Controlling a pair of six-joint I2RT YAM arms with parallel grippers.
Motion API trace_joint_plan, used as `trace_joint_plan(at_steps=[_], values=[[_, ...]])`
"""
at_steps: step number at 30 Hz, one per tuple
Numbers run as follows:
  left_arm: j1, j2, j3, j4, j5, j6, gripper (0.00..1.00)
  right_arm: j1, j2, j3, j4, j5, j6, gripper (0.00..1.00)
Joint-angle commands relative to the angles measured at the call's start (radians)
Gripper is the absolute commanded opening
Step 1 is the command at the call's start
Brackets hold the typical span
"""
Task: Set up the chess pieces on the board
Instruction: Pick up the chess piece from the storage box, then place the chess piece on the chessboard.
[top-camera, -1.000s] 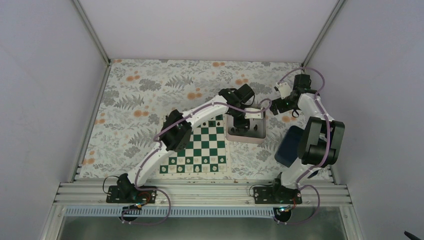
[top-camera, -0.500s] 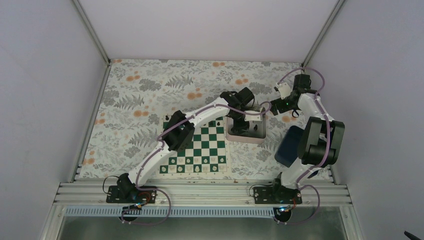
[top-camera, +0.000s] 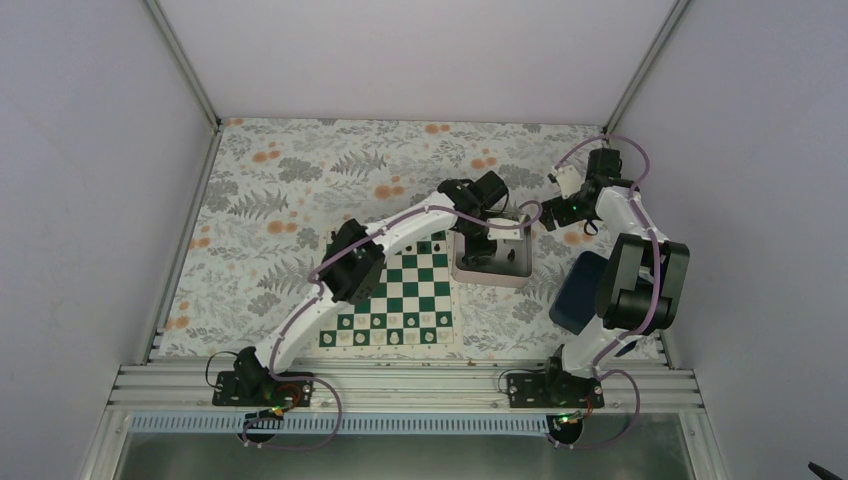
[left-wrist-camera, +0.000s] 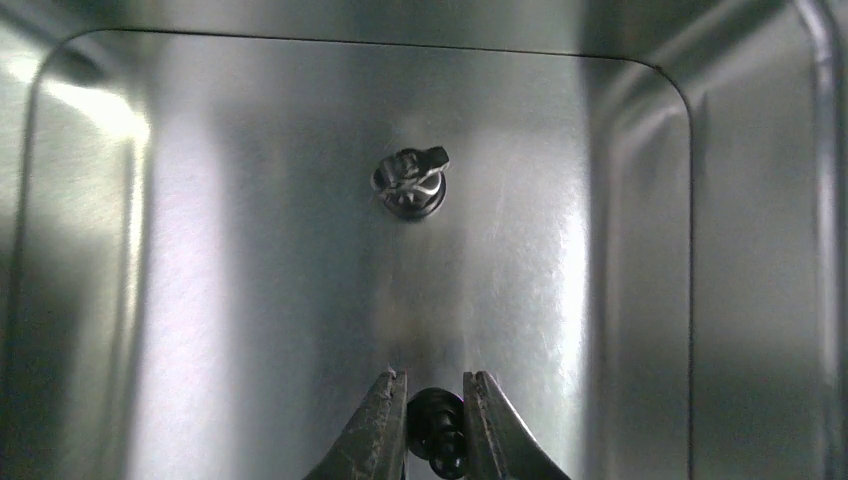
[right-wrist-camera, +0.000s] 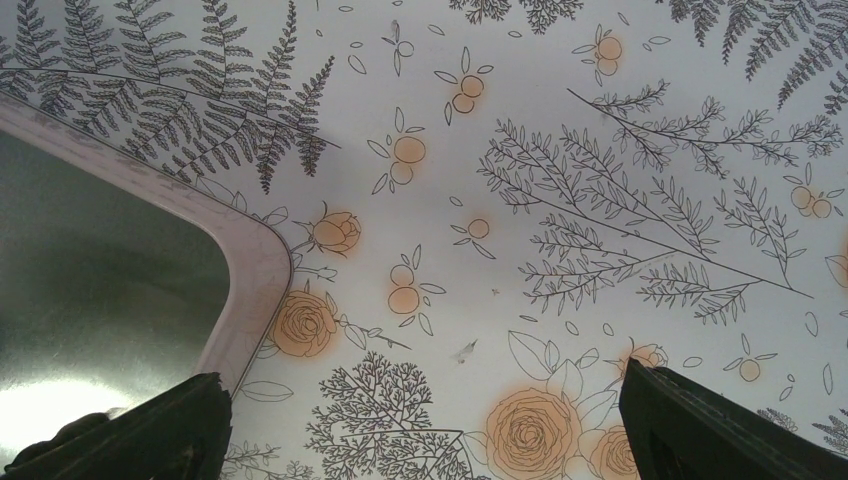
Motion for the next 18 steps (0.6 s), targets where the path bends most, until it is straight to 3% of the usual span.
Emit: trace_joint_plan(at_steps=[1,7,18], values=[[0.016,-0.146,-0.036,-0.026,-0.057,0.023,0.05,-0.003,0.002,-0.008,0.002,-0.01,-0.017,1.0],[0.085,-0.328,-0.222,-0.006,-0.105,0.034,0.06,-0.003,0.001,-0.005,0.0,-0.005,-0.016,1.0],[0.314,-0.802,-0.957,0.257,-0.185,-0.002,0.06,-0.003,0.009,0.004,-0.008,0.004,-0.013,1.0]])
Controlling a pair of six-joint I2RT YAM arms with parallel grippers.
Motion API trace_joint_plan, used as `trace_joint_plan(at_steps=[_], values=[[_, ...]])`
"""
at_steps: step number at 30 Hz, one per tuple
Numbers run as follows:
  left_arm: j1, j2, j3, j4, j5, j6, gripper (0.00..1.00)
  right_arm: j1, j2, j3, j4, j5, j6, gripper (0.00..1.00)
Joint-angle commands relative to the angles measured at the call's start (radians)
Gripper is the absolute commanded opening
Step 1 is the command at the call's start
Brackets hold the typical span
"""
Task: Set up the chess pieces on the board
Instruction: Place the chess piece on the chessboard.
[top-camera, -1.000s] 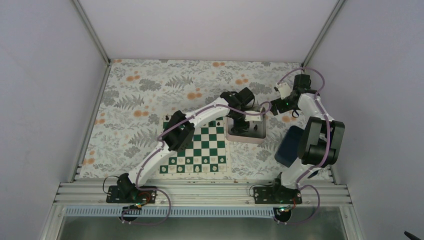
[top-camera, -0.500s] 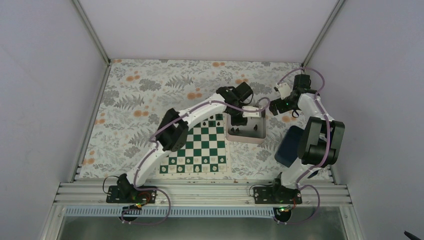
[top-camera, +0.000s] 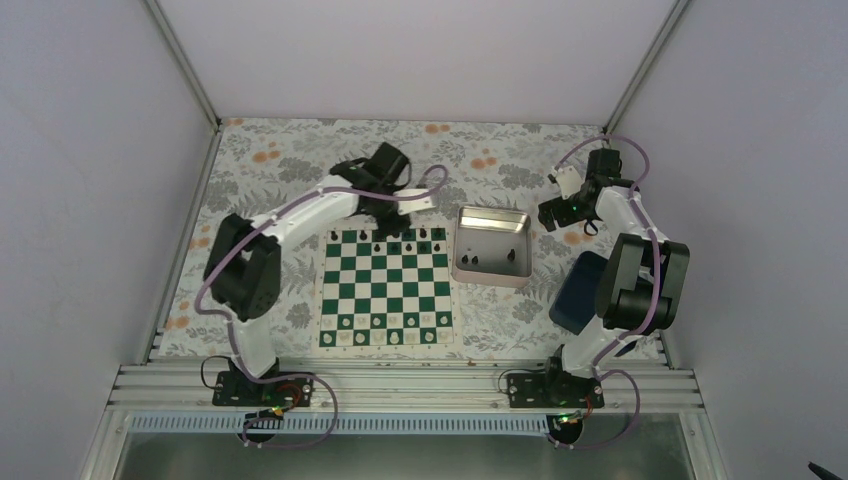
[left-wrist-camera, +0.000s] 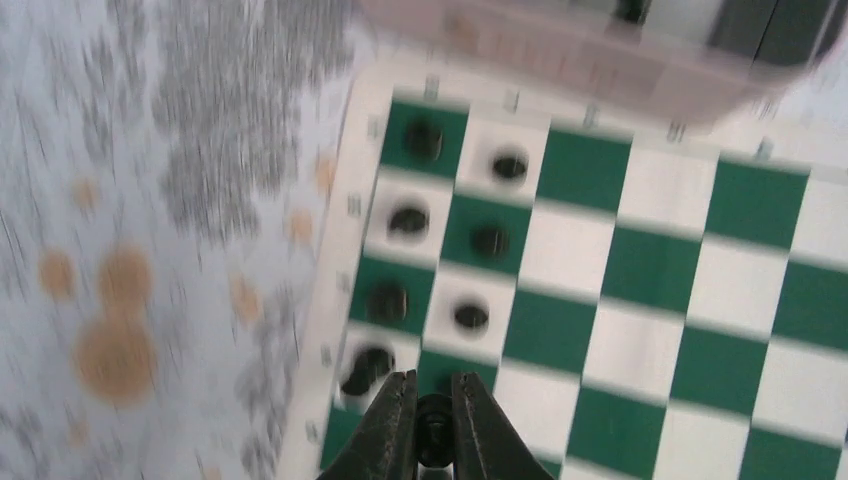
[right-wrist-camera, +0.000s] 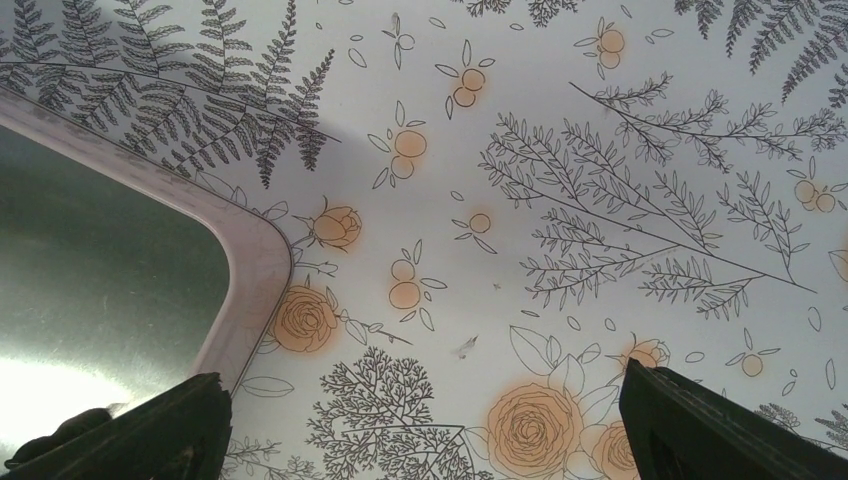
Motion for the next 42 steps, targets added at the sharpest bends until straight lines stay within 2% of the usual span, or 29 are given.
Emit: trace_joint_plan(at_steps=[1,7,20,27,33,42], values=[[0.09,-0.128,-0.207,0.109,-0.031,-0.024,0.06,-0.002,0.013,0.006,-0.001,0.002,-0.013,1.0],[0.161,-0.198,-0.362,0.18,-0.007,-0.046,0.06,0.001,0.017,0.015,-0.01,0.003,-0.008,1.0],[0.252,-0.269,-0.547,0.297,0.002,-0.056,0.06,0.002,0.026,0.015,-0.012,0.01,-0.005,1.0],[0.279,-0.283,-0.629,0.397,0.057,-0.092,0.06,0.005,0.033,0.017,-0.012,0.016,-0.005,1.0],[0.278,-0.263,-0.668,0.491,0.103,-0.138,0.06,0.004,0.032,0.013,-0.011,0.019,-0.003,1.0],[0.278,-0.202,-0.659,0.527,0.109,-0.142,0.06,0.004,0.036,0.008,-0.007,0.024,-0.002,1.0]])
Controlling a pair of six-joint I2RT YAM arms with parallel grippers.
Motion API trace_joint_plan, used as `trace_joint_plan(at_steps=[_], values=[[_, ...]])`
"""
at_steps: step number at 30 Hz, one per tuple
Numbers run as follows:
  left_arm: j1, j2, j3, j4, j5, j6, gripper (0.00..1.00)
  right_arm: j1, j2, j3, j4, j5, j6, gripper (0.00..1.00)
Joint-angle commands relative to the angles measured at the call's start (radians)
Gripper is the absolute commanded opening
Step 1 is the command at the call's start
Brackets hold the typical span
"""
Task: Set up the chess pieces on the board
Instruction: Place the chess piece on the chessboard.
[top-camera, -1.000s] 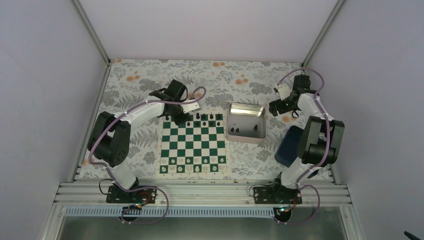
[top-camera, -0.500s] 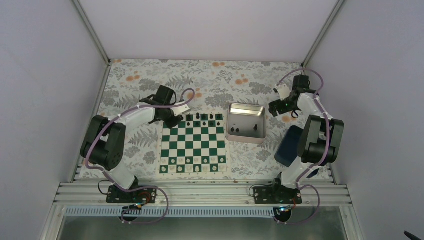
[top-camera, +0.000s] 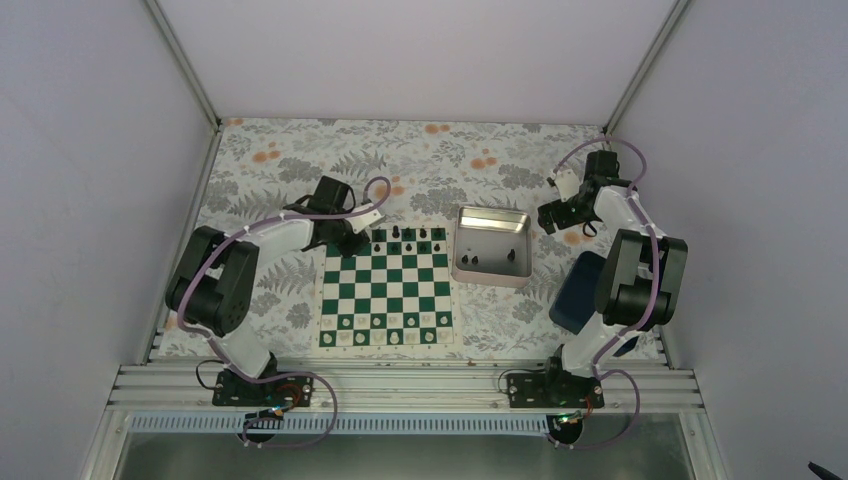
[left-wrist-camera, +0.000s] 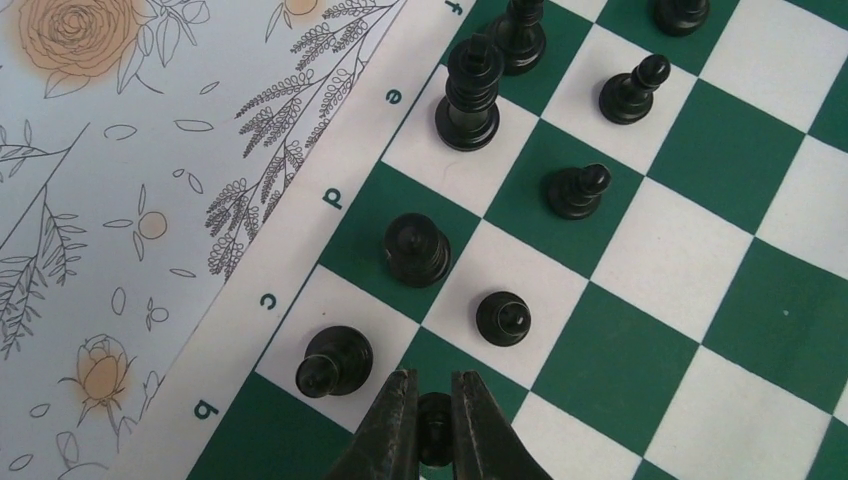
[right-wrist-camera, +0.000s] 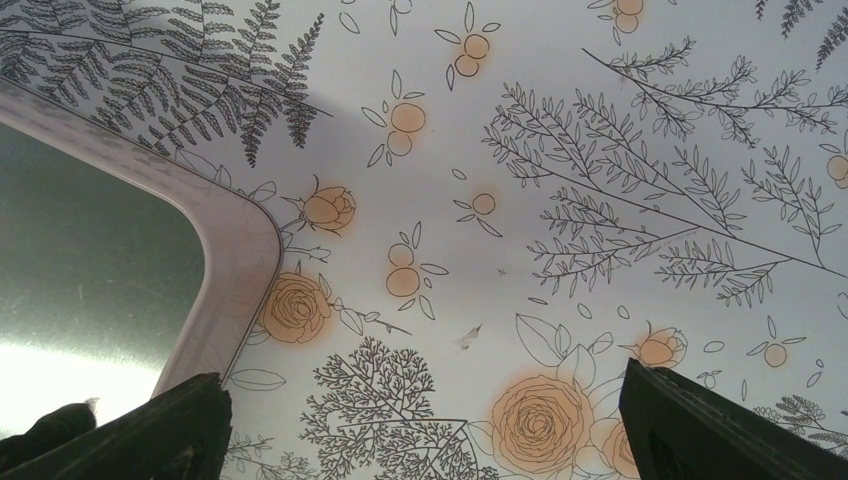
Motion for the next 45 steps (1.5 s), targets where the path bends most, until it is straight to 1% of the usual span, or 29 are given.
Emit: trace_joint_plan(at_steps=[1,16,30,35,43,45], values=[[0.001,0.034,0.003,0.042,0.029,-0.009,0.06,0.004,0.009,0.008,0.002,0.007,-0.003,1.0],[0.011,0.076,0.001,0.047,0.022,0.007,0.06,0.003,0.016,0.006,0.003,0.012,-0.003,1.0],[0.013,0.064,0.005,0.011,0.05,0.015,0.06,0.005,0.022,0.001,0.003,0.011,-0.004,1.0],[0.013,0.085,0.001,0.011,0.042,0.025,0.07,0.005,0.019,-0.002,0.002,0.013,-0.006,1.0],[0.013,0.086,0.004,0.003,0.036,0.034,0.14,0.004,0.021,-0.002,0.002,0.013,-0.006,1.0],[0.013,0.079,0.013,-0.01,0.031,0.037,0.17,0.004,0.021,-0.002,0.002,0.012,-0.006,1.0]])
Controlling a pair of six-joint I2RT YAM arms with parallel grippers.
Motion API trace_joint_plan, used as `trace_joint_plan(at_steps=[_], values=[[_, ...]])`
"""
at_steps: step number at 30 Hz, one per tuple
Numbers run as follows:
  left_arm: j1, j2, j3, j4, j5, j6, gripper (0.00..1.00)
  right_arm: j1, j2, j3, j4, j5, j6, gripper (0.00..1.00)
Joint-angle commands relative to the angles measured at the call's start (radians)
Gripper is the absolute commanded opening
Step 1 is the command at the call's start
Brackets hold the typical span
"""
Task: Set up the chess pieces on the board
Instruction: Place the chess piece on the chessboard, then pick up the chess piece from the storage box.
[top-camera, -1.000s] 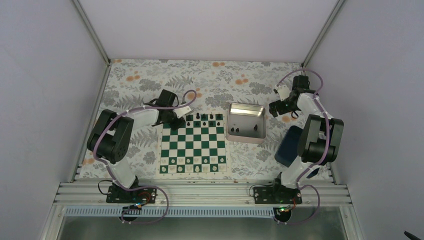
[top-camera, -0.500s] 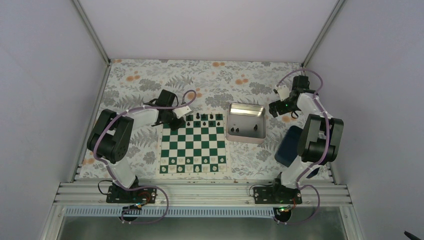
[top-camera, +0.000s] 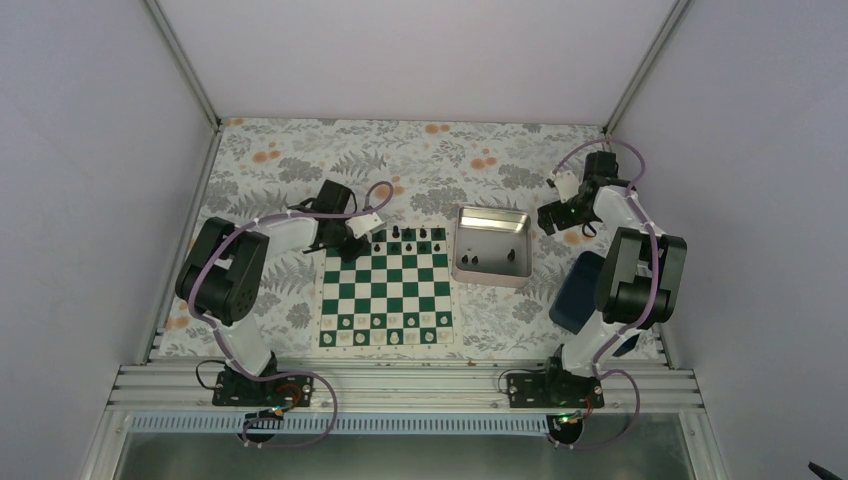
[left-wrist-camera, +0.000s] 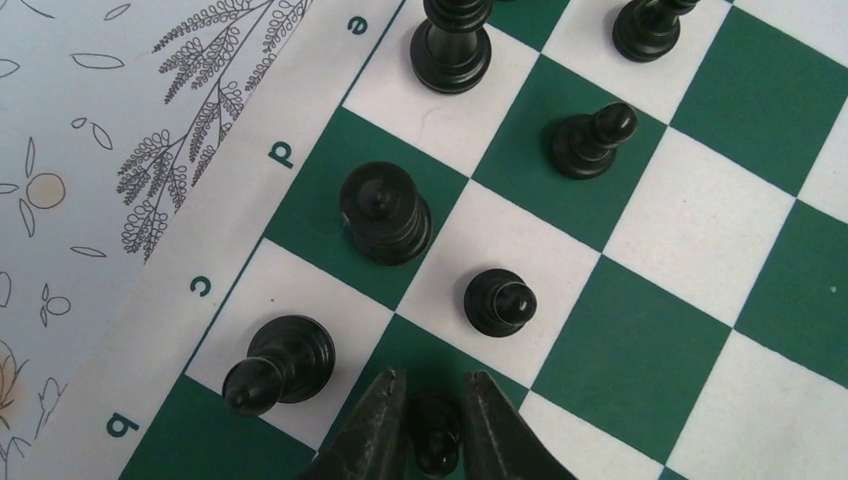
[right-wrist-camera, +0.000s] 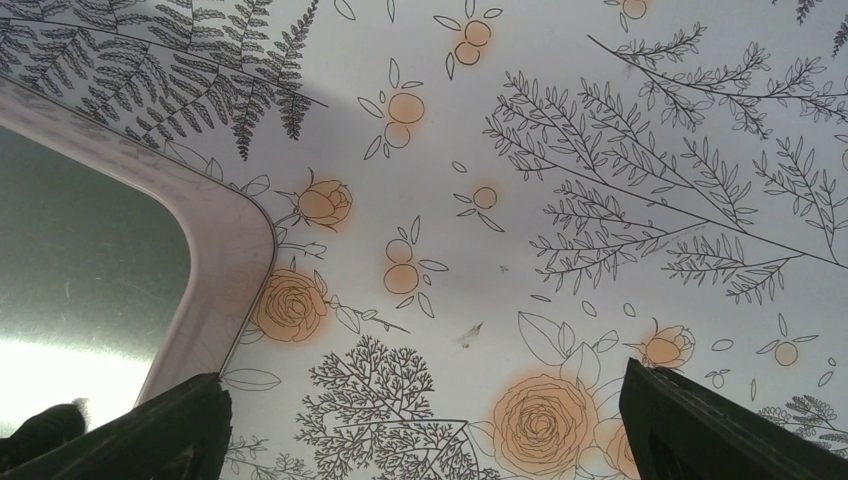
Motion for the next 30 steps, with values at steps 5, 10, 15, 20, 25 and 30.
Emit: trace_joint_plan(at_steps=[5,10,15,20,25,30], values=[[0.006,-0.021,0.051,-0.069,-0.005,0.037,0.21,0.004,0.008,-0.004,0.002,0.002,-0.007,1.0],[0.003,-0.075,0.117,-0.151,-0.038,0.062,0.22,0.003,0.005,-0.005,0.002,-0.001,-0.01,1.0],[-0.023,-0.102,0.261,-0.302,-0.035,0.089,0.23,0.004,0.005,-0.005,0.003,-0.001,-0.013,1.0],[-0.154,-0.068,0.473,-0.407,-0.079,0.106,0.29,0.003,0.002,-0.002,0.004,-0.001,-0.011,1.0],[-0.285,0.084,0.72,-0.455,-0.036,0.099,0.36,0.004,-0.001,-0.004,0.005,0.001,-0.011,1.0],[-0.38,0.281,0.934,-0.449,0.03,0.074,0.37,0.004,-0.003,0.001,-0.002,-0.012,-0.006,1.0]])
